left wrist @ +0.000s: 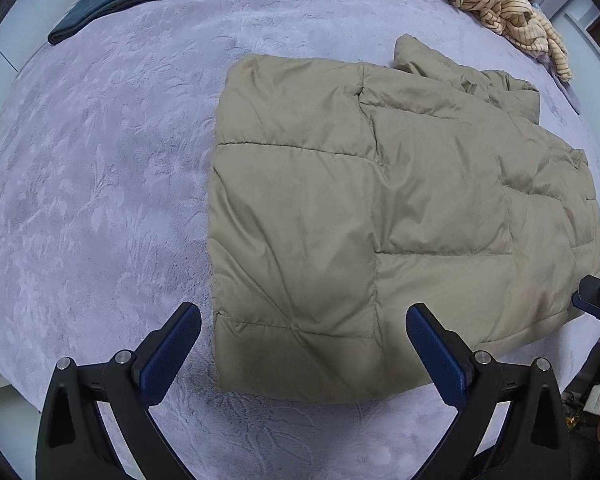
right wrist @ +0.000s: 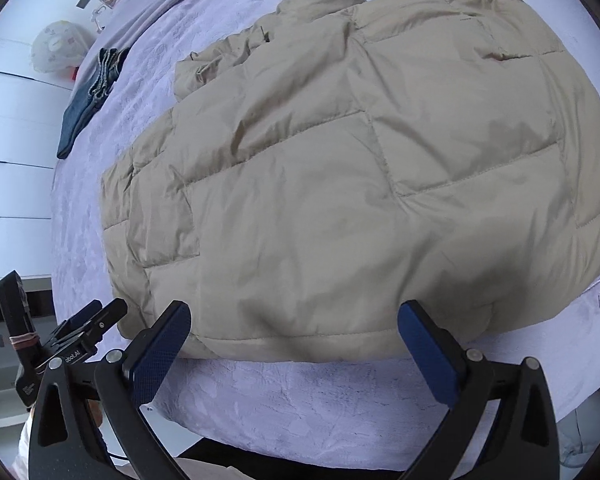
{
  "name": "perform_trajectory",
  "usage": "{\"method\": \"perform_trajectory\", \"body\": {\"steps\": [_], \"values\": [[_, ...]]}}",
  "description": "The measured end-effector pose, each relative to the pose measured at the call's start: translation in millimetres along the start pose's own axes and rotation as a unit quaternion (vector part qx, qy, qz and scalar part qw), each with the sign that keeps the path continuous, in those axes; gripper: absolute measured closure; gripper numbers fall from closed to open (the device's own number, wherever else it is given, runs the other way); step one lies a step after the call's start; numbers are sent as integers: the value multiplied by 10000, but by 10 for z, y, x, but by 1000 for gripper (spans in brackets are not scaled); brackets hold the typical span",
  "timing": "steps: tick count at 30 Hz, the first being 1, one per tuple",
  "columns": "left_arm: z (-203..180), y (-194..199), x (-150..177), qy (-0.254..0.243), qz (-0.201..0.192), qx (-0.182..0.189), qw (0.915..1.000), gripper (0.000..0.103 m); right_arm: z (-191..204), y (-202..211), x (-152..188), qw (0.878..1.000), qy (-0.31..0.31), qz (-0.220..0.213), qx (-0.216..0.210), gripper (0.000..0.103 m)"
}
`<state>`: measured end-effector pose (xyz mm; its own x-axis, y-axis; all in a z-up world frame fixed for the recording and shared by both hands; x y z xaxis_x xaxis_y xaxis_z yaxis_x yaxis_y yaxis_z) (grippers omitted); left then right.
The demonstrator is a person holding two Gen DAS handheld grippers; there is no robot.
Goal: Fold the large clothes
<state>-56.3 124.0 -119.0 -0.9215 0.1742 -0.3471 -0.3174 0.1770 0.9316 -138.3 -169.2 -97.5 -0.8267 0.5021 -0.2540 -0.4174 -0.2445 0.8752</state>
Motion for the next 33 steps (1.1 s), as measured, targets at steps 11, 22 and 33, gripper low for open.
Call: {"method": "perform_trajectory", "body": {"steps": [11, 22, 33], "values": [[276, -117, -5, 184, -23, 450, 9988, 0, 232, -179, -57, 9998, 204, 23, -18, 76], [843, -565, -81, 939, 327, 1989, 9750, 0, 156, -438, -35, 9992, 236, 316, 3, 79], [56, -1131, -267, 595, 846, 3293, 9385, 0, 163, -522, -49, 9988, 272, 399, 35, 79]]}}
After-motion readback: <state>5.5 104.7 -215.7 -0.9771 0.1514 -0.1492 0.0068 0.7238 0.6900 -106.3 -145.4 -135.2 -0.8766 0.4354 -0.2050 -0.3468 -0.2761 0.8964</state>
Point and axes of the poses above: each gripper's, at about its wrist camera, not at the fingertips, and y roughly against the way its jaws point, z to its left, x to its underside, the point moved 4 cm from there along -y, roughly the way its jaws point, and after that the axes turned 12 degrees about -z, right-handed, at the moved point
